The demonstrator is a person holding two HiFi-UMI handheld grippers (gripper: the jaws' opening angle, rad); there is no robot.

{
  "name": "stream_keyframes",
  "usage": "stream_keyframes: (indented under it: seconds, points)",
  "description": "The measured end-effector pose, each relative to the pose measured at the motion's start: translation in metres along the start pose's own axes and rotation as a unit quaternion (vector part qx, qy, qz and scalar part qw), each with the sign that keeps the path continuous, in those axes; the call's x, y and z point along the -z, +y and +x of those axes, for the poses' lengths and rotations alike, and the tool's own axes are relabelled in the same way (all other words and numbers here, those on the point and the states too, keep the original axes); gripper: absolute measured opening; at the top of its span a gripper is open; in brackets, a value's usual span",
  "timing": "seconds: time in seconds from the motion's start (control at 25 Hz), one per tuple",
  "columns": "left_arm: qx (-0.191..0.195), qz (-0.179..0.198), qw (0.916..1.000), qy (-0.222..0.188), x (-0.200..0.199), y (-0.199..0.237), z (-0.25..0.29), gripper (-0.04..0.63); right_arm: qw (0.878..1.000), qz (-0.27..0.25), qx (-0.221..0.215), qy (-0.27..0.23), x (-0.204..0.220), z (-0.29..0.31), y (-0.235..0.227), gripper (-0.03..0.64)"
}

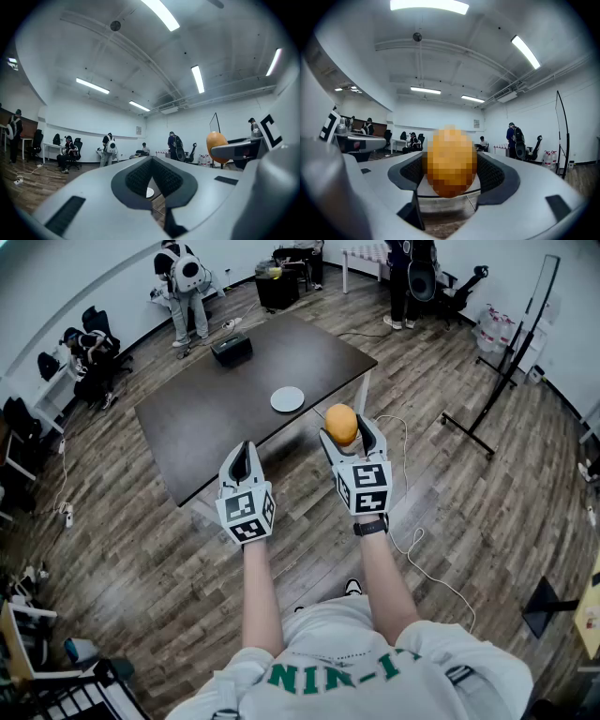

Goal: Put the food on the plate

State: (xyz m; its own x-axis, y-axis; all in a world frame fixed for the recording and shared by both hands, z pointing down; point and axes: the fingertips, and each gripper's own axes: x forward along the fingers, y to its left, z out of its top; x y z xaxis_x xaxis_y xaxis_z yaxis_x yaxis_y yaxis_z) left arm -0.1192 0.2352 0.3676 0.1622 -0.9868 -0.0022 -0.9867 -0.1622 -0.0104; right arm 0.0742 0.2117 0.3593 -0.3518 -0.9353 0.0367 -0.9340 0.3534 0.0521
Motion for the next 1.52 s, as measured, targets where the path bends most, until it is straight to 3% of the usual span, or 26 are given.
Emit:
stream_keyframes:
  seconds: [0.44, 0.96, 1.28, 1.52]
  points:
    - [-0.002, -0.014, 0.9999, 0.005, 0.001, -0.021, 0.018, 0.009, 0.999, 0.032, -0.003, -0.014, -0.001, 0.01, -0.029, 0.336]
    - [-0.02, -0.037, 0.9991, -0.005, 0.007, -0.076, 0.047, 0.009, 0.999, 0.031, -0.029, -0.01, 0.009, 0.019, -0.085, 0.335]
    - [-0.014, -0.029, 0.9993, 0.021, 0.036, -0.108, 0.06, 0.009, 0.997, 0.052, -0.049, 0.008, 0.039, 0.023, -0.102, 0.335]
    - [0.0, -0.037, 0.9993, 0.012, 0.041, -0.117, 0.088, 0.009, 0.997, 0.049, -0.06, 0.009, 0.046, 0.043, -0.107, 0.334]
